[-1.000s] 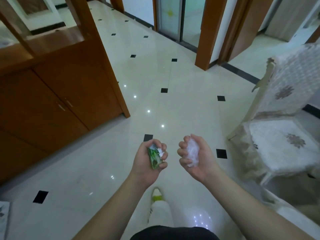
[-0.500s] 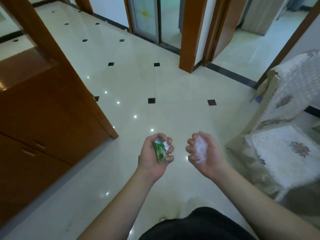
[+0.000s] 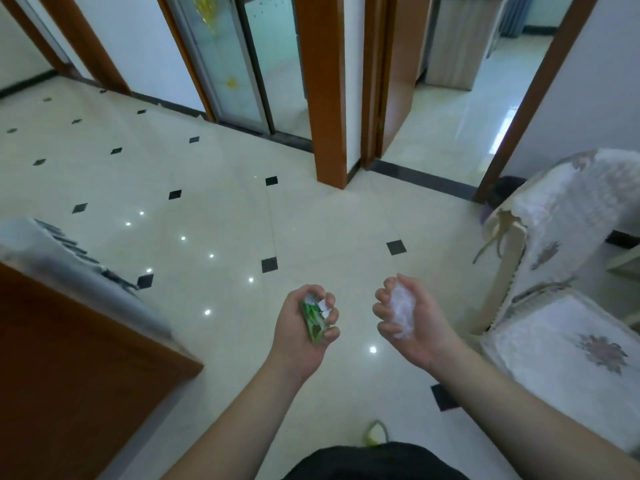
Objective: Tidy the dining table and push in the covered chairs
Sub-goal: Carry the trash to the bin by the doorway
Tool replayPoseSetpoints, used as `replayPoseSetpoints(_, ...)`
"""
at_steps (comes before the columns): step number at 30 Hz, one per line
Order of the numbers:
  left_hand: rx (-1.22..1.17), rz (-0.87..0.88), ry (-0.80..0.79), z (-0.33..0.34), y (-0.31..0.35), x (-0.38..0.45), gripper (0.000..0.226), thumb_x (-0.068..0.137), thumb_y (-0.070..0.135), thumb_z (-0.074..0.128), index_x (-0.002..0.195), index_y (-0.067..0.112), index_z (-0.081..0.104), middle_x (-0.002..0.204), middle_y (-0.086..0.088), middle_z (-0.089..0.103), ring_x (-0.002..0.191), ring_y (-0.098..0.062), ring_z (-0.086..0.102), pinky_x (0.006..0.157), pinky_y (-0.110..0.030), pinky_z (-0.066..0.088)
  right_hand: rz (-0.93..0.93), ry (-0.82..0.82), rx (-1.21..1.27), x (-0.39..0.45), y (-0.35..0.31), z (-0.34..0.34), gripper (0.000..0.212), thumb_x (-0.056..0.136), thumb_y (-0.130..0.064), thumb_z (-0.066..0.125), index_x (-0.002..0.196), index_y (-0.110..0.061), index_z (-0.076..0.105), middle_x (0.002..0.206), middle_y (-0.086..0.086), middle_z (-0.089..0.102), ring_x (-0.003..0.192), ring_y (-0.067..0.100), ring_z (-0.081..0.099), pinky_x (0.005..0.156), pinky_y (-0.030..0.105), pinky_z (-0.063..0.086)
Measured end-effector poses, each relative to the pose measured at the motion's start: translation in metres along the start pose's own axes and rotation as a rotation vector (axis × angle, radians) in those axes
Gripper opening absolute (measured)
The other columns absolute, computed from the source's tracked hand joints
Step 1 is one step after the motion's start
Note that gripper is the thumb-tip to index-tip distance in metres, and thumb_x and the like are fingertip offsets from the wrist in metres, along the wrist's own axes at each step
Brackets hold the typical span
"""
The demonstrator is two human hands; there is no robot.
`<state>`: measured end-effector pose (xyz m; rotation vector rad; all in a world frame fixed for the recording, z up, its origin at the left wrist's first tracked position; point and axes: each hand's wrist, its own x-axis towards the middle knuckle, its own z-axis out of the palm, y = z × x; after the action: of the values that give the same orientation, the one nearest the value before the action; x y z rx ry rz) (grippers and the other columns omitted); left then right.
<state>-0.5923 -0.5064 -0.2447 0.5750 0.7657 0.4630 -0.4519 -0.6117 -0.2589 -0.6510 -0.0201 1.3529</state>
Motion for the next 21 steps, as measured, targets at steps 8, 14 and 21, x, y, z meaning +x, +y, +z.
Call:
replayPoseSetpoints(8, 0.078, 0.0, -0.106, 0.069, 0.045, 0.103, 0.015, 0.083, 0.022, 0.048, 0.071, 0.016, 0.052, 0.069, -0.003, 0.047, 0.051, -0.015, 0.039, 0.041, -0.02, 0.024, -0.079, 0.034, 0.03, 0.082, -0.084, -0.006, 0.037, 0.052, -0.033, 0.085, 0.072, -0.019, 0.056, 0.065, -0.004, 0.048, 0.049, 0.008, 0.043, 0.034, 0.017, 0.027)
replayPoseSetpoints(14, 0.063, -0.048, -0.144, 0.095, 0.076, 0.198, 0.015, 0.082, 0.023, 0.049, 0.07, 0.015, 0.052, 0.069, -0.003, 0.047, 0.05, -0.015, 0.04, 0.042, -0.019, 0.023, -0.137, 0.063, 0.067, 0.154, -0.139, -0.017, 0.034, 0.054, -0.031, 0.084, 0.072, -0.019, 0.057, 0.065, -0.003, 0.048, 0.048, 0.008, 0.043, 0.034, 0.017, 0.028)
replayPoseSetpoints(21, 0.135, -0.085, -0.288, 0.135, 0.137, 0.318, 0.013, 0.071, 0.027, 0.058, 0.075, 0.015, 0.054, 0.071, -0.004, 0.048, 0.052, -0.016, 0.041, 0.045, -0.023, 0.019, -0.223, 0.104, 0.067, 0.271, -0.221, -0.002, 0.033, 0.055, -0.03, 0.083, 0.073, -0.017, 0.058, 0.067, -0.002, 0.051, 0.049, 0.009, 0.048, 0.034, 0.015, 0.03)
